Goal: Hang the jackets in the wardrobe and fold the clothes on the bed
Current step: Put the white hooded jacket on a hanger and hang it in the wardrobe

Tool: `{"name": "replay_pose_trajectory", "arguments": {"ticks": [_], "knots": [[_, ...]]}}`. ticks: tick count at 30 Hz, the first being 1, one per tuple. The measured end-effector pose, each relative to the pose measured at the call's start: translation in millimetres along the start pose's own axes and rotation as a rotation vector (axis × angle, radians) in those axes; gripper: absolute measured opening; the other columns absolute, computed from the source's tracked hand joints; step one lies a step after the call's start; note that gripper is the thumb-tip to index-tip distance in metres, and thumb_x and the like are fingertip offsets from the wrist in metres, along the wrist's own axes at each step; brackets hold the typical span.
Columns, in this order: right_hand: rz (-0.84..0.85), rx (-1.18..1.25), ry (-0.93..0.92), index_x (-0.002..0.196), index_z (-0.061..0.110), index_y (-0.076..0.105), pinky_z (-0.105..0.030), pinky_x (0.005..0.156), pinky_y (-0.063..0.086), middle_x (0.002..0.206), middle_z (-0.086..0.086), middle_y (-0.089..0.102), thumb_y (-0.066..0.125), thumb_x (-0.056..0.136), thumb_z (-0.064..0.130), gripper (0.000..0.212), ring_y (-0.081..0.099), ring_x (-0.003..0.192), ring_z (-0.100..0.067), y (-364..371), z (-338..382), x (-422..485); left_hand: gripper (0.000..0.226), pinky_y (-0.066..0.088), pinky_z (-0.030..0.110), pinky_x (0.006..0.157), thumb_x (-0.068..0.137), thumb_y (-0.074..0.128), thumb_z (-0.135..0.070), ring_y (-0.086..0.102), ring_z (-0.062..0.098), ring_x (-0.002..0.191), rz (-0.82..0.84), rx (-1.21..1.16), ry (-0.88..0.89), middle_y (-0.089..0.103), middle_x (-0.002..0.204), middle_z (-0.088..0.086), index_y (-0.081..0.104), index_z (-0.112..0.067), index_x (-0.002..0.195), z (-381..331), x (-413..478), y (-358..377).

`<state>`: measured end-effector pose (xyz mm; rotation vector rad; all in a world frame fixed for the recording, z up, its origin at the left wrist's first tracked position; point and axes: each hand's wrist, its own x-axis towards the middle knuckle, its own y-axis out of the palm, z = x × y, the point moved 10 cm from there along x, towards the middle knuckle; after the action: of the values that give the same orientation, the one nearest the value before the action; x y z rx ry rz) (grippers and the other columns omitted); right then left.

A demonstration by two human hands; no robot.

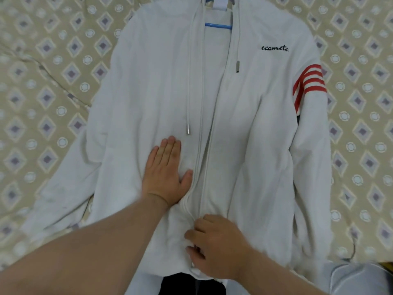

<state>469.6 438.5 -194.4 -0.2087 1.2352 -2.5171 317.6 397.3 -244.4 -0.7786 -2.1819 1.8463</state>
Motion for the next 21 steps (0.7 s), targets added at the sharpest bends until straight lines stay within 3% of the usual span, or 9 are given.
{"name": "replay_pose_trajectory", "arguments": {"ticks": [4, 8, 11, 17, 21], "knots": [[0.168, -0.033, 0.013, 0.096, 0.019, 0.069, -0.028, 0.065, 0.045, 0.077, 0.003, 0.056, 0.056, 0.072, 0.028, 0.029, 0.051, 0.071, -0.017, 9.4, -3.7, -7.4, 0.083, 0.004, 0.035, 0.122, 0.085, 0.032, -0.053, 0.024, 0.025, 0.148, -0.020, -0.028, 0.001, 0.028, 0.159, 0.014, 0.029, -0.002, 0.151, 1.5, -1.8, -2.4], [0.150, -0.015, 0.095, 0.081, 0.015, 0.060, -0.030, 0.069, 0.048, 0.078, 0.001, 0.055, 0.061, 0.072, 0.036, 0.023, 0.052, 0.074, -0.018, 0.5, -6.8, -8.9, 0.082, 0.001, 0.029, 0.122, 0.086, 0.028, -0.054, 0.023, 0.022, 0.149, -0.049, -0.120, -0.007, 0.028, 0.160, 0.011, 0.031, -0.005, 0.152, 2.8, -8.7, -14.3], [0.156, -0.028, 0.190, 0.084, 0.013, 0.058, -0.032, 0.076, 0.049, 0.083, -0.002, 0.058, 0.066, 0.079, 0.038, 0.026, 0.056, 0.079, -0.022, 0.0, -11.5, -10.2, 0.080, -0.002, 0.022, 0.120, 0.088, 0.029, -0.055, 0.020, 0.016, 0.148, -0.044, -0.249, -0.057, 0.029, 0.159, 0.009, 0.032, -0.007, 0.152, 10.6, -40.6, -17.0], [0.073, -0.034, 0.368, 0.084, 0.011, 0.055, -0.030, 0.064, 0.035, 0.080, -0.009, 0.060, 0.062, 0.073, 0.013, 0.013, 0.058, 0.075, -0.029, -5.5, -15.4, -10.4, 0.087, 0.013, 0.037, 0.121, 0.084, 0.045, -0.059, 0.035, 0.028, 0.143, -0.059, -0.192, -0.059, 0.035, 0.154, 0.015, 0.038, 0.000, 0.147, 12.4, -125.4, -4.6], [0.076, -0.074, 0.407, 0.088, 0.007, 0.059, -0.038, 0.066, 0.047, 0.085, -0.012, 0.060, 0.063, 0.078, 0.012, 0.012, 0.058, 0.079, -0.029, -3.6, -15.0, -14.5, 0.114, 0.011, 0.042, 0.120, 0.071, 0.047, -0.080, 0.027, 0.026, 0.146, 0.061, -0.092, -0.054, 0.026, 0.158, 0.012, 0.028, -0.003, 0.152, 9.2, -136.4, 12.9]]}}
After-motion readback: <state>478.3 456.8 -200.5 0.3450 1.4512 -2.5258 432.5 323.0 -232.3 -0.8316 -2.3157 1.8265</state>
